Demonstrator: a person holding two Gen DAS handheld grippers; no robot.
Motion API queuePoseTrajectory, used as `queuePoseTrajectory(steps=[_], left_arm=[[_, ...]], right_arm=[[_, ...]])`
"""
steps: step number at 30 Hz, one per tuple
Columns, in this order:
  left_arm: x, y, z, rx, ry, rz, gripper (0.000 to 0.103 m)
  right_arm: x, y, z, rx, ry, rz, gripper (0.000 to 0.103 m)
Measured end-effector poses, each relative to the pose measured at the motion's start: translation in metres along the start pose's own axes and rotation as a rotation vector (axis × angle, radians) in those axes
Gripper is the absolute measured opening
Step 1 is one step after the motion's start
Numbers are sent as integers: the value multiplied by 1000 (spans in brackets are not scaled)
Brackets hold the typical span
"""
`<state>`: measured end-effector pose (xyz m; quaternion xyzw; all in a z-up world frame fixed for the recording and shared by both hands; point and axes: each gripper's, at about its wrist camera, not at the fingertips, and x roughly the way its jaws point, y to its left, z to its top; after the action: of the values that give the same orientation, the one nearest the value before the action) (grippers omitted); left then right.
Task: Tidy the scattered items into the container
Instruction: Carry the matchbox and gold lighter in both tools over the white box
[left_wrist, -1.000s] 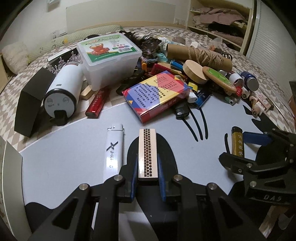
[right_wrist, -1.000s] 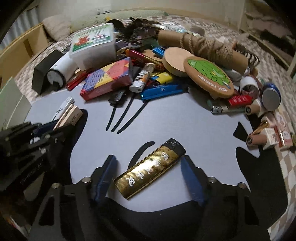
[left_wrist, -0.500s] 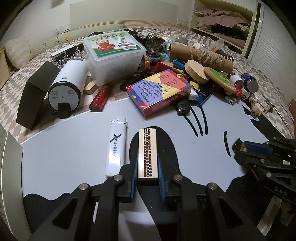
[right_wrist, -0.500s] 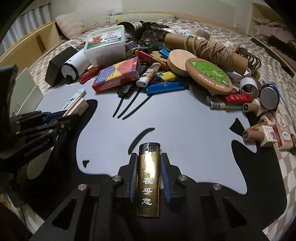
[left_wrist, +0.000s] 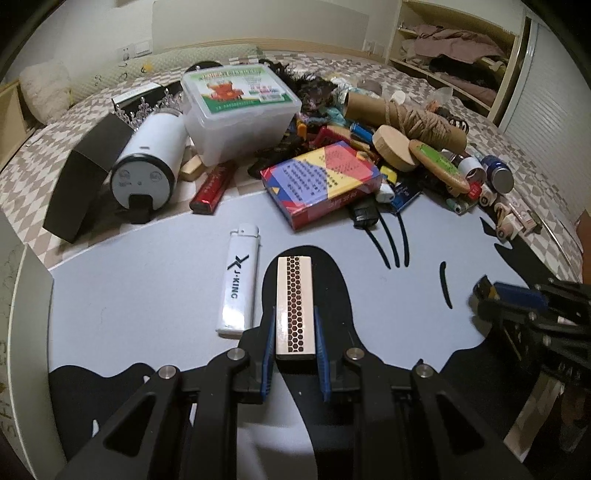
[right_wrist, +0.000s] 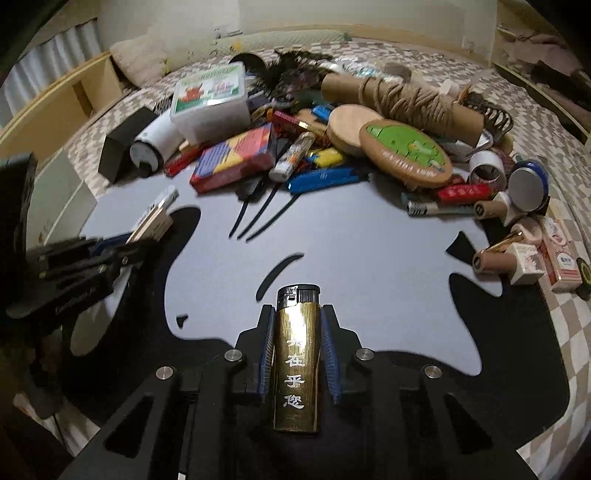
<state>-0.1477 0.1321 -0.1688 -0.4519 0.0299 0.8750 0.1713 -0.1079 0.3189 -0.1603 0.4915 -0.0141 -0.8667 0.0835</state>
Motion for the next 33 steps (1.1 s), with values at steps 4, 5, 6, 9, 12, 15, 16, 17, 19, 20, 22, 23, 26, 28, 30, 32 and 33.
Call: queuePoseTrajectory(steps=[4,5,6,9,12,15,16,17,19,20,22,23,26,28,30,32,33], left_arm=[[-18,1,8,-5,-45,-4,19],[-22,2,10,-10,-55,-6,19],[-26,2,13,-15,-65,-8,19],[-41,5,18,-23,-89,0,19],[-56,7,20,-26,-107,12,19],[-70,11,23,-31,-124,26,19],[-74,12,25,-33,-130,32,19],[-79,14,25,-36,-139,36,19],[-88,18,26,-45,-149,44,19],[-92,20,26,-50,-154,49,19],[-102,26,25,-57,-162,59,19],[-106,28,24,-59,-167,67,19],[-120,37,21,-67,-182,92,19],[-128,44,18,-78,-188,113,19],[-136,52,16,-93,-193,124,19],[-146,61,13,-116,-201,134,19],[-151,66,12,-128,-205,138,19]], right_arm=[[-11,-5,8,39,-31,14,25],[-13,-5,11,45,-39,16,25],[-16,-5,13,50,-48,19,25],[-27,-3,20,61,-85,24,25],[-33,1,26,60,-106,27,25],[-37,8,30,35,-119,16,25],[-38,10,31,29,-124,15,25],[-40,12,33,24,-129,15,25],[-44,16,36,14,-139,19,25],[-46,18,38,8,-145,20,25],[-50,24,44,-4,-157,25,25],[-52,27,47,-8,-165,28,25],[-57,40,56,-17,-187,44,25],[-60,49,61,-25,-199,55,25],[-62,60,65,-41,-208,66,25],[-64,71,69,-58,-216,78,25],[-65,77,71,-66,-221,84,25]])
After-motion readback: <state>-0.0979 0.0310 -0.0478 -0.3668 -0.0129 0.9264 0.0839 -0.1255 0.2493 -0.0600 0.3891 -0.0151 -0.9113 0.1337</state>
